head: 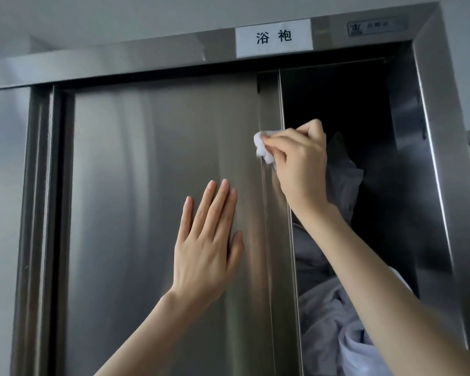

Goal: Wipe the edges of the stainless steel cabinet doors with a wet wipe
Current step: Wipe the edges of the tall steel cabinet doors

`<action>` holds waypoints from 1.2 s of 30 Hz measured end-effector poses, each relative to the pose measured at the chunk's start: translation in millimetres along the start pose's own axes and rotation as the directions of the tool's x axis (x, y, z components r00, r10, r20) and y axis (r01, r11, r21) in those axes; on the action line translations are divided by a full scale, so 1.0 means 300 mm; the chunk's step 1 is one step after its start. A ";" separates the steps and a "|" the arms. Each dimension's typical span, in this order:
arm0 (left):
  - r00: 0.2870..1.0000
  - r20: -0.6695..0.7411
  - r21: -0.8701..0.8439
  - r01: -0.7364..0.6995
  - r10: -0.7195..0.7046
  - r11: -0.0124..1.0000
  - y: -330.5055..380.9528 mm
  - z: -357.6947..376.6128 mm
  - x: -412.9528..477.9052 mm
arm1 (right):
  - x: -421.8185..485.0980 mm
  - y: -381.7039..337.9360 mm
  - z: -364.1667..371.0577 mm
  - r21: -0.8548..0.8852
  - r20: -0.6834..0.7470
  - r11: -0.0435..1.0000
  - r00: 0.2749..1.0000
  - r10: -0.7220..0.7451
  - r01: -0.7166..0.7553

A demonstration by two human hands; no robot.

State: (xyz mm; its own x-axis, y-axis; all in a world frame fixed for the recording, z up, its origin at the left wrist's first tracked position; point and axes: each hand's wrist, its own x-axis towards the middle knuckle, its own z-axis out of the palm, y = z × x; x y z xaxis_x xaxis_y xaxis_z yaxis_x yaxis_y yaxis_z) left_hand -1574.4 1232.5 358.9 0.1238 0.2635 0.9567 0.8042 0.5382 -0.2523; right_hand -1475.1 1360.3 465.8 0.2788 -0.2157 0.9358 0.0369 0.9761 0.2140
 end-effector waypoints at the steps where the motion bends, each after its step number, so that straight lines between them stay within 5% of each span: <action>1: 1.000 -0.006 -0.005 -0.003 0.003 1.000 -0.002 0.001 0.000 | 0.037 0.005 0.005 -0.004 0.004 1.000 1.000 0.001 -0.001; 7: 0.998 -0.057 -0.056 -0.001 -0.002 0.998 0.002 0.007 0.016 | 0.275 0.057 0.070 -0.163 0.125 0.987 0.992 0.032 -0.011; 17: 0.996 -0.087 -0.009 0.014 -0.014 1.000 0.005 0.016 0.004 | -0.158 0.031 -0.059 -0.097 -0.085 0.982 0.982 -0.169 0.160; 21: 0.995 -0.097 -0.003 0.011 -0.012 1.000 0.007 0.018 0.001 | -0.114 0.005 -0.098 -0.043 -0.250 0.997 0.966 -0.073 0.064; 26: 0.996 -0.093 -0.001 0.012 -0.012 1.000 0.008 0.020 0.000 | -0.111 0.005 -0.099 -0.139 -0.106 0.983 0.989 0.105 -0.120; 31: 0.995 -0.102 0.004 0.011 -0.011 1.000 0.006 0.024 0.001 | -0.029 0.047 -0.084 0.053 0.078 0.962 0.962 0.263 -0.268; 36: 0.993 -0.116 0.007 0.016 -0.015 1.000 0.007 0.024 0.000 | -0.054 0.028 -0.110 0.260 0.078 0.876 0.913 0.400 -0.406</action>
State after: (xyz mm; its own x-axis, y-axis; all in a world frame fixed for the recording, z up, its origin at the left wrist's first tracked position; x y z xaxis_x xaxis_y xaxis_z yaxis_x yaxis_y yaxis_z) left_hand -1576.9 1239.6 357.4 0.1786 0.1608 0.9707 0.8021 0.5476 -0.2383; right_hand -1447.5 1372.9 443.2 0.1950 0.1911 0.9620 -0.3298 0.9365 -0.1192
